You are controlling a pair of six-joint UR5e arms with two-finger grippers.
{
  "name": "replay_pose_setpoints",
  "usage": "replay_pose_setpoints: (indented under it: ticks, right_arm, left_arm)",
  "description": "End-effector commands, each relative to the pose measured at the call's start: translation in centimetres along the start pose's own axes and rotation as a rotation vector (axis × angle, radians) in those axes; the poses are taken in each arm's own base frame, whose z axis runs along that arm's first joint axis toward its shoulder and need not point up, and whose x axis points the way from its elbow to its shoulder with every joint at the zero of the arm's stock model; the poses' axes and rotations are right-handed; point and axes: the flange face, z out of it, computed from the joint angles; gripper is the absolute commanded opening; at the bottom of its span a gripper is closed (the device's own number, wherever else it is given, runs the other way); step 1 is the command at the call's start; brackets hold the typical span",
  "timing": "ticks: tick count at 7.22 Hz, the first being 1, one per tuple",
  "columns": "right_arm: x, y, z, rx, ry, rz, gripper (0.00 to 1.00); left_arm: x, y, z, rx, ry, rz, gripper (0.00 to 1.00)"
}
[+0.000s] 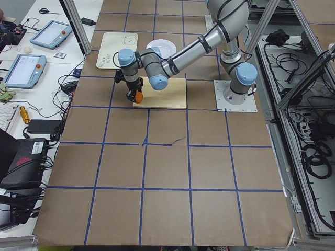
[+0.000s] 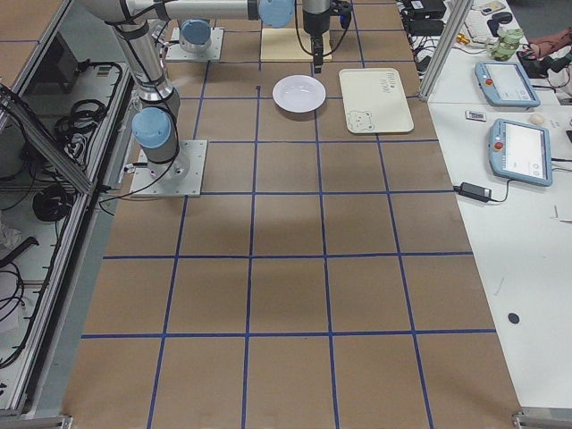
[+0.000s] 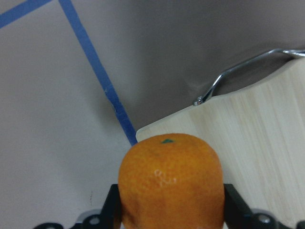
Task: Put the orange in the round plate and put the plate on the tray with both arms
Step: 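Reach the left gripper down to the orange on the cutting board, then close the left gripper on the orange and lift it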
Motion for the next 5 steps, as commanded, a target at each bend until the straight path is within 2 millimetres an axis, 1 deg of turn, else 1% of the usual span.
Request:
replay_pose_setpoints:
  ticks: [1, 2, 3, 4, 5]
  right_arm:
    - [0.0, 0.0, 0.0, -0.001, 0.000, 0.000, 1.00]
    - [0.0, 0.0, 0.0, -0.001, 0.000, 0.000, 1.00]
    - [0.0, 0.0, 0.0, -0.001, 0.000, 0.000, 1.00]
    - [0.0, 0.0, 0.0, -0.001, 0.000, 0.000, 1.00]
    - [0.0, 0.0, 0.0, -0.002, 0.000, 0.000, 1.00]
  left_arm:
    - [3.8, 1.1, -1.2, -0.053, 0.138, -0.200, 0.08]
    - [6.1, 0.9, -1.6, -0.083, 0.153, -0.263, 0.08]
    - [10.3, -0.1, -2.0, -0.087, 0.166, -0.317, 0.04]
    - [14.8, -0.9, -2.5, -0.093, 0.146, -0.377, 0.04]
    - [18.0, -1.3, -3.0, -0.092, 0.130, -0.413, 0.04]
